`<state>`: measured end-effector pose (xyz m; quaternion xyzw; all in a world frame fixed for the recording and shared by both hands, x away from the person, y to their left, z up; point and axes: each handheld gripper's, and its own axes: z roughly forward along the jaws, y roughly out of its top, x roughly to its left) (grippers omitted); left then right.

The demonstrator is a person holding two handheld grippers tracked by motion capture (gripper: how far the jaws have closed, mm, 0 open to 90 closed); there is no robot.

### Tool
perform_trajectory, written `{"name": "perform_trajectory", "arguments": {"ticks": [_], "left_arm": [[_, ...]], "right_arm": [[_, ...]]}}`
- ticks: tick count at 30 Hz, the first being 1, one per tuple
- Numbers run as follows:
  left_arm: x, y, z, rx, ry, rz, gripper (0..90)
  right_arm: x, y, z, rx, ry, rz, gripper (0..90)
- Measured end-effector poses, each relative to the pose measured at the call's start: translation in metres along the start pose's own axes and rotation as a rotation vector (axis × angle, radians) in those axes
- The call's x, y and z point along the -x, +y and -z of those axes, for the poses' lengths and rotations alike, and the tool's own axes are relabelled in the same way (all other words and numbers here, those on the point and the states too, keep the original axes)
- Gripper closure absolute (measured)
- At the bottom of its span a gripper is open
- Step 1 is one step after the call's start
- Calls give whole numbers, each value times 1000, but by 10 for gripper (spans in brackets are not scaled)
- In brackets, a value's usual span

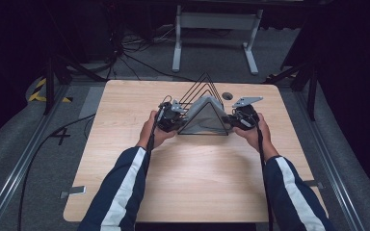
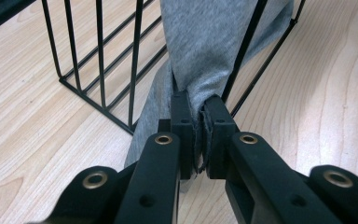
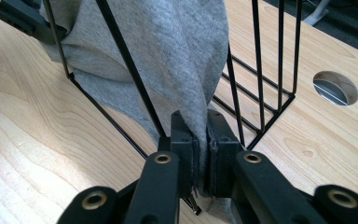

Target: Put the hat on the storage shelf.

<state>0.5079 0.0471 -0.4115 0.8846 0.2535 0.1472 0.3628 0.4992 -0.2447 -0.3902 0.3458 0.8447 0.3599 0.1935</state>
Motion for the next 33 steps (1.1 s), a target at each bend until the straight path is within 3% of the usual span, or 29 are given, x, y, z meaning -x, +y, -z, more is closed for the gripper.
{"name": "perform_trajectory", "arguments": {"ticks": [4, 6, 10, 16, 23, 26, 31, 33], "left_arm": [[0, -2, 7, 23, 1, -3, 845], [0, -3, 13, 28, 24, -21, 831], [3, -8, 31, 37, 29, -51, 794], [10, -20, 60, 65, 23, -84, 779], [18, -32, 80, 49, 25, -115, 735], [22, -41, 86, 14, 40, -150, 712], [25, -57, 95, 3, 40, -148, 688], [26, -63, 97, -23, 39, -158, 678]], "right_arm": [[-1, 0, 3, 2, -21, 2, 774], [-1, 0, 9, 18, -29, -5, 759], [-2, 0, 22, 35, -35, -4, 752], [-9, -3, 38, 26, -28, 40, 744], [-13, -12, 54, 20, -27, 56, 739], [-16, -16, 61, 11, -31, 71, 733], [-22, -24, 71, -2, -32, 103, 715], [-24, -27, 73, -6, -31, 107, 704]]}}
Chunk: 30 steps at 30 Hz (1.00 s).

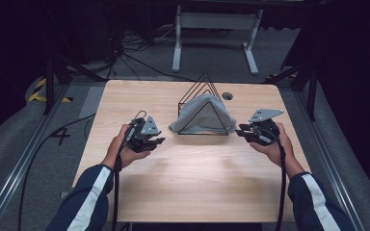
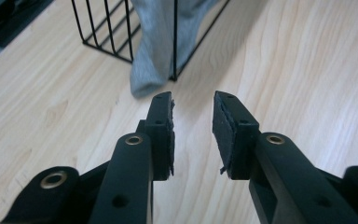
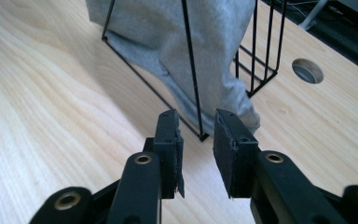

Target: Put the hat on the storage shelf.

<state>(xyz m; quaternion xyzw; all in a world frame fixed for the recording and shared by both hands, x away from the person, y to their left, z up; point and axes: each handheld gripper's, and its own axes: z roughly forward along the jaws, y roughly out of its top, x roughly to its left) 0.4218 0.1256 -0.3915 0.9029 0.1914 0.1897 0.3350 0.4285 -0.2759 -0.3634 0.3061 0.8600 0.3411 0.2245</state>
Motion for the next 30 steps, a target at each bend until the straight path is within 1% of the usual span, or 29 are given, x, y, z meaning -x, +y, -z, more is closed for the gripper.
{"name": "perform_trajectory", "arguments": {"ticks": [2, 6, 9, 11, 14, 15, 16, 18, 19, 20, 21, 22, 23, 24, 25, 26, 27, 28, 30], "left_arm": [[2, -5, 3, -16, 0, -12, 664], [8, -14, 9, -25, -5, -19, 643], [12, -25, 11, -59, 7, -13, 569], [14, -31, 12, -74, 5, -16, 552], [17, -42, 14, -96, 3, 4, 487], [17, -47, 16, -103, 14, 5, 460], [18, -50, 17, -109, 17, 10, 432], [20, -57, 21, -105, 13, 23, 393], [21, -60, 23, -109, 19, 25, 380], [21, -60, 23, -109, 19, 25, 358], [23, -68, 27, -109, 23, 22, 343], [24, -72, 30, -107, 21, 37, 339], [25, -76, 31, -103, 15, 43, 327], [25, -76, 31, -103, 15, 43, 319], [28, -82, 33, -98, 19, 47, 319], [30, -86, 35, -105, 16, 49, 313], [32, -91, 35, -108, 6, 45, 294], [35, -95, 35, -114, 6, 46, 278], [38, -104, 36, -109, 4, 57, 277]], "right_arm": [[-2, -4, 4, -7, 4, 1, 691], [-5, -12, 8, -13, 14, 0, 674], [-9, -19, 8, -29, 16, 5, 639], [-10, -22, 10, -36, 17, 6, 624], [-14, -29, 13, -44, 21, 12, 586], [-15, -31, 15, -47, 21, 12, 576], [-16, -35, 17, -47, 22, 18, 571], [-17, -41, 20, -55, 25, 29, 544], [-19, -44, 22, -63, 18, 32, 528], [-19, -44, 22, -63, 18, 32, 528], [-21, -52, 25, -63, 20, 25, 502], [-22, -55, 26, -60, 23, 16, 488], [-24, -61, 28, -58, 15, 24, 465], [-24, -61, 28, -58, 15, 24, 465], [-25, -65, 28, -62, 9, 19, 450], [-26, -73, 30, -59, -5, 21, 426], [-27, -79, 32, -54, -4, 4, 399], [-28, -85, 33, -41, -2, -14, 388], [-28, -98, 36, -31, -10, -43, 344]]}}
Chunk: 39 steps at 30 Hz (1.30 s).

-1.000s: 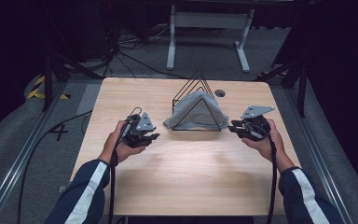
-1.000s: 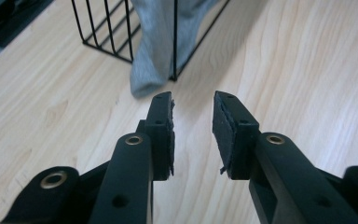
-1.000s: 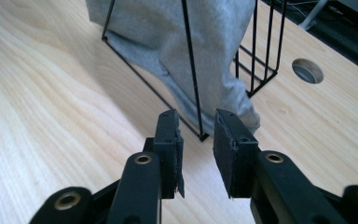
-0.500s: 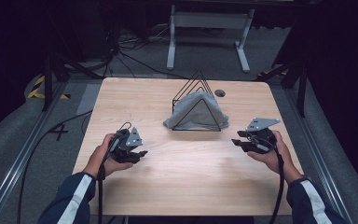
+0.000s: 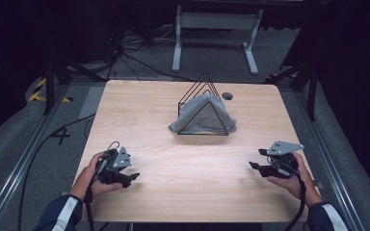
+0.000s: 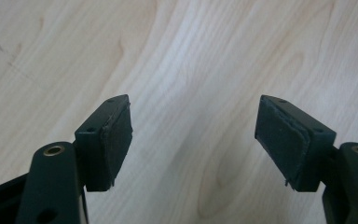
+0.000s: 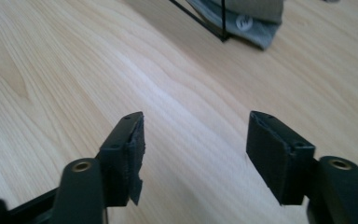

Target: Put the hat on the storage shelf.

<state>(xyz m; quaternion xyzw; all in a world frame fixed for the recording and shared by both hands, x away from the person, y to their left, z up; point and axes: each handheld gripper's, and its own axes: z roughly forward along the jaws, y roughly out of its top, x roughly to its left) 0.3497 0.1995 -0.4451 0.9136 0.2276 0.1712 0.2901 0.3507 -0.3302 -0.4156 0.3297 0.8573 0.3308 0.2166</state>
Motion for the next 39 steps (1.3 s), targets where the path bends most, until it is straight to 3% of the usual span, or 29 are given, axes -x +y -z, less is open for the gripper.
{"name": "perform_trajectory", "arguments": {"ticks": [2, 7, 10, 12, 14, 16, 39], "left_arm": [[2, -9, 0, 10, 13, 29, 251], [5, -30, 1, 52, -43, 124, 222], [9, -39, -3, 50, -60, 157, 217], [11, -44, -5, 90, -83, 199, 204], [12, -45, -5, 95, -74, 203, 203], [14, -48, -7, 130, -72, 210, 183], [12, -46, -9, 118, -60, 210, 137]], "right_arm": [[1, -13, 2, 10, -1, -37, 327], [1, -44, 5, 35, 5, -130, 288], [-1, -55, 2, 11, -14, -142, 252], [-1, -60, 0, 9, -15, -161, 235], [-2, -64, -3, -4, -21, -162, 211], [0, -69, -5, 18, -15, -183, 193], [2, -67, -8, 13, -25, -189, 160]]}}
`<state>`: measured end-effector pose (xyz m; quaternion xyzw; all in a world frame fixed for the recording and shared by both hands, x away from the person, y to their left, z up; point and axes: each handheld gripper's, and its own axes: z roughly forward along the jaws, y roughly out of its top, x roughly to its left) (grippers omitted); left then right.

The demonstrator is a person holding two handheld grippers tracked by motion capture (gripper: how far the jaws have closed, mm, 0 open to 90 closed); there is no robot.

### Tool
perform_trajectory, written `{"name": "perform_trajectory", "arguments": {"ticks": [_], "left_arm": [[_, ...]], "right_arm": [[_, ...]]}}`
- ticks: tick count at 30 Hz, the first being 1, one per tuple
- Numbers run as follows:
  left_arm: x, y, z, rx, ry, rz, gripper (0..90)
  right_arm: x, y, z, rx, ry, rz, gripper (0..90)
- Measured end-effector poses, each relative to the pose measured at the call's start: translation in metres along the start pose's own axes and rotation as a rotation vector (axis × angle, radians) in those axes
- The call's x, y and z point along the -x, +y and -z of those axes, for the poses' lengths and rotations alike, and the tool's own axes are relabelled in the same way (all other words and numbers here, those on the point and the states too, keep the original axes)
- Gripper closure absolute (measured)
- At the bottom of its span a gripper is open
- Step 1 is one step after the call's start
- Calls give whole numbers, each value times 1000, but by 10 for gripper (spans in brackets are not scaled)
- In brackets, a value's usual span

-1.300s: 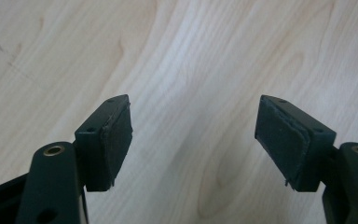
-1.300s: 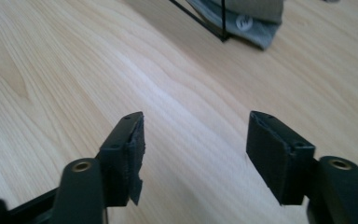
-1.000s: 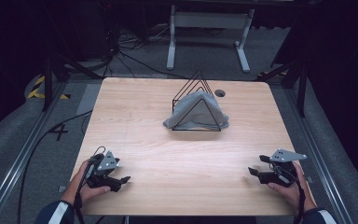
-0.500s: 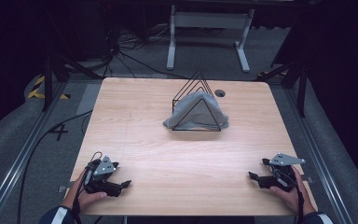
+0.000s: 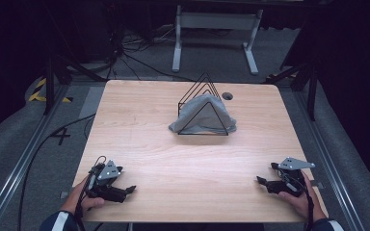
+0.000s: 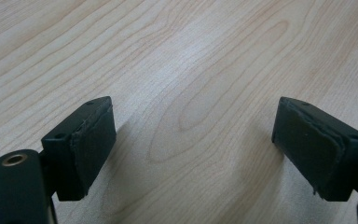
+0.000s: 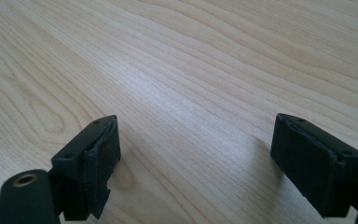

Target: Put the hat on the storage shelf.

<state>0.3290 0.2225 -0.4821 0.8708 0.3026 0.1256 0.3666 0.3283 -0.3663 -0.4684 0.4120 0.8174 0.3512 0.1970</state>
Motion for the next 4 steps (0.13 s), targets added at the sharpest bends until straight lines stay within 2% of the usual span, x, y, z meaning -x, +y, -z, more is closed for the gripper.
{"name": "perform_trajectory", "arguments": {"ticks": [4], "left_arm": [[1, 0, -1, 0, -4, 12, 133]], "right_arm": [[0, 0, 0, 0, -1, -3, 161]]}}
